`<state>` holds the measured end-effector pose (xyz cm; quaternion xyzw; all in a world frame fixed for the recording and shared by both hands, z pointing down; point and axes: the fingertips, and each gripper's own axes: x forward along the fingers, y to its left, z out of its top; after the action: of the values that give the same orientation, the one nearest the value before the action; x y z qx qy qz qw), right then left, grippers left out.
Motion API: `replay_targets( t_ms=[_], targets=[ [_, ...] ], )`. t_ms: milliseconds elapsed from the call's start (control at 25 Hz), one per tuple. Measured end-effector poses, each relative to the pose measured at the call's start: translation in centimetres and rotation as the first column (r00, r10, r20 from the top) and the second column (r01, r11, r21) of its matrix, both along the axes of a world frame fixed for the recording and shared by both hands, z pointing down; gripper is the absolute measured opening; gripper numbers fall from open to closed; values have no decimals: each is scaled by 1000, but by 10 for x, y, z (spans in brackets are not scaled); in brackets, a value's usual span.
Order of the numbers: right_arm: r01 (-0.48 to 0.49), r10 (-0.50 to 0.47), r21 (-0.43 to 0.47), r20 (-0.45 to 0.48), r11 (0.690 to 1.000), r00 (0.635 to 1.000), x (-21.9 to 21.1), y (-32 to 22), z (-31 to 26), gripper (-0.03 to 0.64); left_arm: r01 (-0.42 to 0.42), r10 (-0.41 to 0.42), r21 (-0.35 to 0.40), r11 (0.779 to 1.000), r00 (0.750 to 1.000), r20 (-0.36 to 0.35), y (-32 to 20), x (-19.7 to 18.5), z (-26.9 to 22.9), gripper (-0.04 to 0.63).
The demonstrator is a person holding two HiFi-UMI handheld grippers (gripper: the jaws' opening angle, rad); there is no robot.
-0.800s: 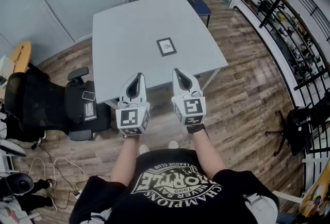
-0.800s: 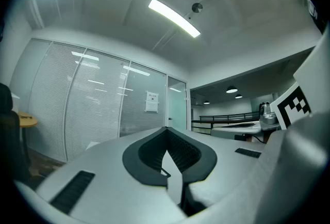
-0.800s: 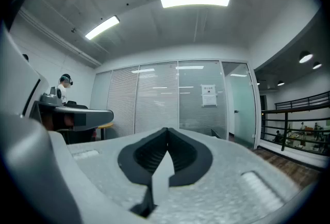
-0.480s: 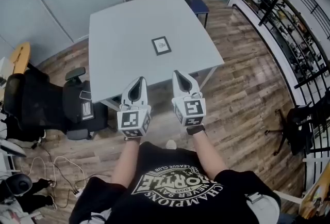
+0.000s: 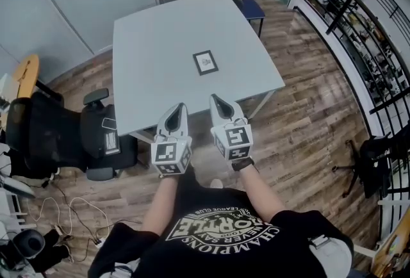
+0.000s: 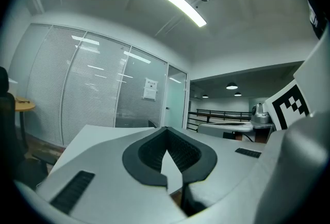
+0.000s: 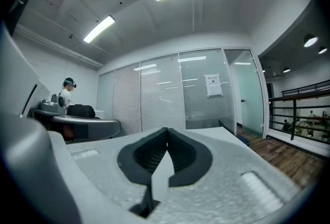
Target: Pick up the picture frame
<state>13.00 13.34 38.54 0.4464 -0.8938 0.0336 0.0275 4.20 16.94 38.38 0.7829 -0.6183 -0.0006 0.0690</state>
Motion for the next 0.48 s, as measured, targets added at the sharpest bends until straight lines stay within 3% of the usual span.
replay_targets(
  t_ms=[480],
  targets=[
    [-38,40,39,-37,999,999,-94,-154,-15,-2,-109,110,15,994,994,-21,-165,-77,-3,3]
  ],
)
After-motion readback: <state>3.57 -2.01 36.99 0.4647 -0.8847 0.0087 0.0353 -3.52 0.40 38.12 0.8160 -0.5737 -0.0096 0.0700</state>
